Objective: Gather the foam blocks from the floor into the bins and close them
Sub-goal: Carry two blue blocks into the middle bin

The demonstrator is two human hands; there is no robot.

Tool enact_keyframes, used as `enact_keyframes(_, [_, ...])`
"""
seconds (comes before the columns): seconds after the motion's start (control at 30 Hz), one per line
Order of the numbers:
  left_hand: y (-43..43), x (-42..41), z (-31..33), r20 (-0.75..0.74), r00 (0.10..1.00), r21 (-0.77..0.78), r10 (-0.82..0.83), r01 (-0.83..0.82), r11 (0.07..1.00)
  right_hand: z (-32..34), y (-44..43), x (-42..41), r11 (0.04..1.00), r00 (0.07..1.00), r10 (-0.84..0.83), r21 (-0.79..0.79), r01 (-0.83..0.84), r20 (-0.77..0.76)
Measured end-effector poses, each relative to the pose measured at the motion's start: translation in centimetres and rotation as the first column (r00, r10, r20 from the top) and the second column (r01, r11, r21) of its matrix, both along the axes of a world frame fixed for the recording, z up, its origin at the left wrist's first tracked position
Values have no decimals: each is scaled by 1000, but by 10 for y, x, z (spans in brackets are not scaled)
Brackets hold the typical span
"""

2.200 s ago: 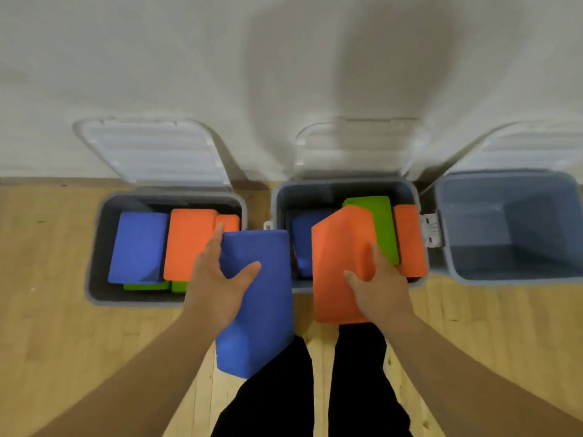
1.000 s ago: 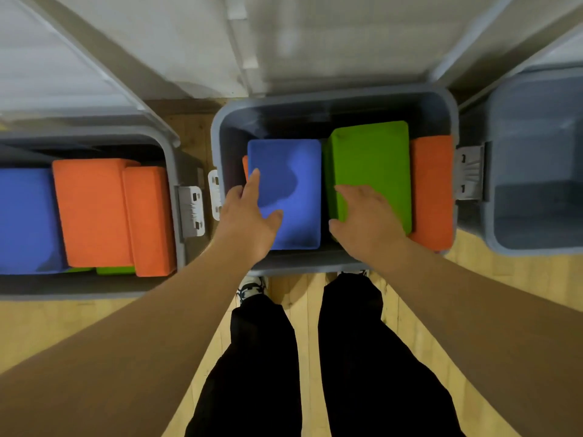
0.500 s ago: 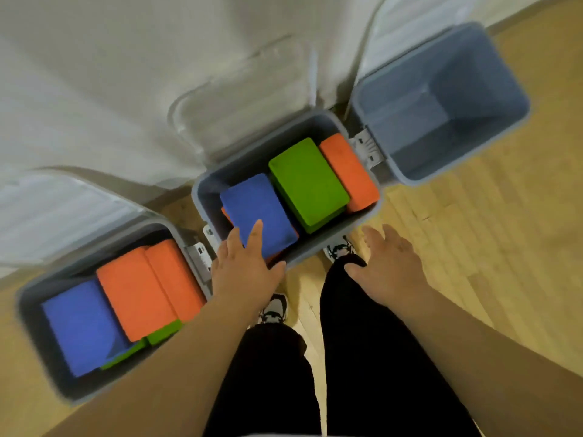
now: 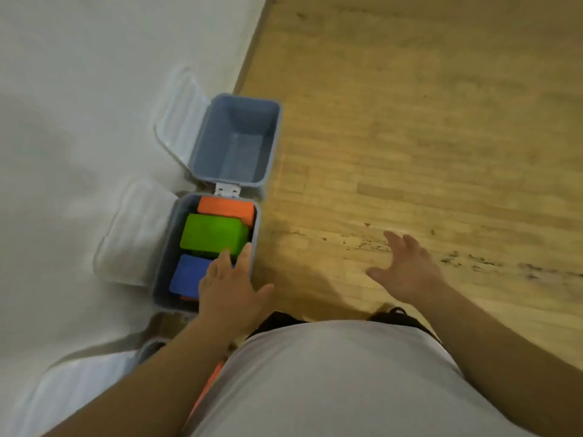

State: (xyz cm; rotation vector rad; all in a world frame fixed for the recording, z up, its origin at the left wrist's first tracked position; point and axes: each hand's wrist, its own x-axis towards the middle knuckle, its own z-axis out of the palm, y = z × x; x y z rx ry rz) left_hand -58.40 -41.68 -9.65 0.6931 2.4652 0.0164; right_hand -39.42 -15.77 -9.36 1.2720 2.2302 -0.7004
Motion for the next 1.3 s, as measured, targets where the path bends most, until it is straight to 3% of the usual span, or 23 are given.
enact_keyframes(0.23, [153,101,18,-21,921,29,-390,390,920,5,39,215,903,903,-430,-3,430,-3])
enact_keyframes(0.57, [352,359,31,-24,675,-28,-738,737,675,10,90,487,666,666,-746,-13,746,-17])
enact_keyframes(0.93, [512,474,40,-17,478,-43,-878,877,478,11,184,580,457,450,-888,-84,885,-92])
enact_keyframes(1.3, [778,552,43,6,238,14,-971,971,238,29,367,629,205,199,-971,-36,978,-129])
